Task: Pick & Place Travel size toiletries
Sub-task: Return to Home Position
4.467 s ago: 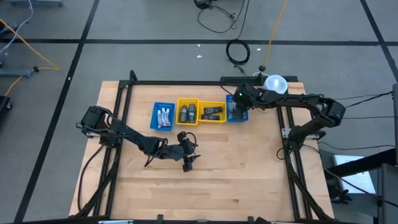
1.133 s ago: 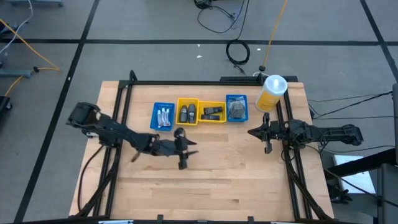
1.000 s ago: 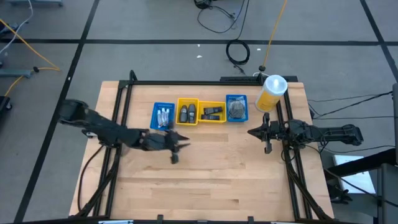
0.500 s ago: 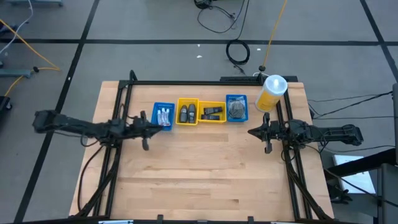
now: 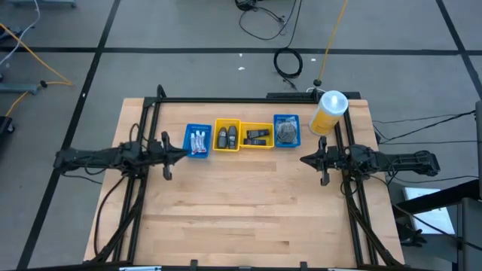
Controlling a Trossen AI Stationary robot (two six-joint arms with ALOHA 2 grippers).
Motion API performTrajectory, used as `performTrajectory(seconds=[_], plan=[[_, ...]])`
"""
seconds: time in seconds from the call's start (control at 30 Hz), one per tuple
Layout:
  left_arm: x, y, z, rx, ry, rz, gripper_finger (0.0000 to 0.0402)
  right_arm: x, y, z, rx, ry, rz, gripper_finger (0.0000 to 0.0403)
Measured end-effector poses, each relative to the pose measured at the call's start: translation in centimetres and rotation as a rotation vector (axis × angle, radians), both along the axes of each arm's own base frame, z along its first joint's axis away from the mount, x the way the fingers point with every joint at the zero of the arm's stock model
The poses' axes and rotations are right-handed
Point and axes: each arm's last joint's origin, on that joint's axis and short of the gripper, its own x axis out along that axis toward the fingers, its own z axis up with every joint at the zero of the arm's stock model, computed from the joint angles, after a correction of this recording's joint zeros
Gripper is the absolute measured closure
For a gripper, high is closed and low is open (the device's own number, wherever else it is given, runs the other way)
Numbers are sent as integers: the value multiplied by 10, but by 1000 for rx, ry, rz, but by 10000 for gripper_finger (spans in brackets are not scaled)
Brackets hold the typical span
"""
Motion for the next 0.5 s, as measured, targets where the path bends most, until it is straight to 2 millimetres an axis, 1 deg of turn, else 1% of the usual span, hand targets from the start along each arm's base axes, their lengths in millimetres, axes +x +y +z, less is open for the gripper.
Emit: performTrajectory(seconds=[0.1,0.3,0.5], plan=[[-4,0,5,-1,-46,-9,399,0,0,0,0,0,0,394],[-2,1,2,141,23,21,375,0,0,0,0,-1,0,394],[-1,1,1,155,28,20,365,0,0,0,0,-3,0,394]])
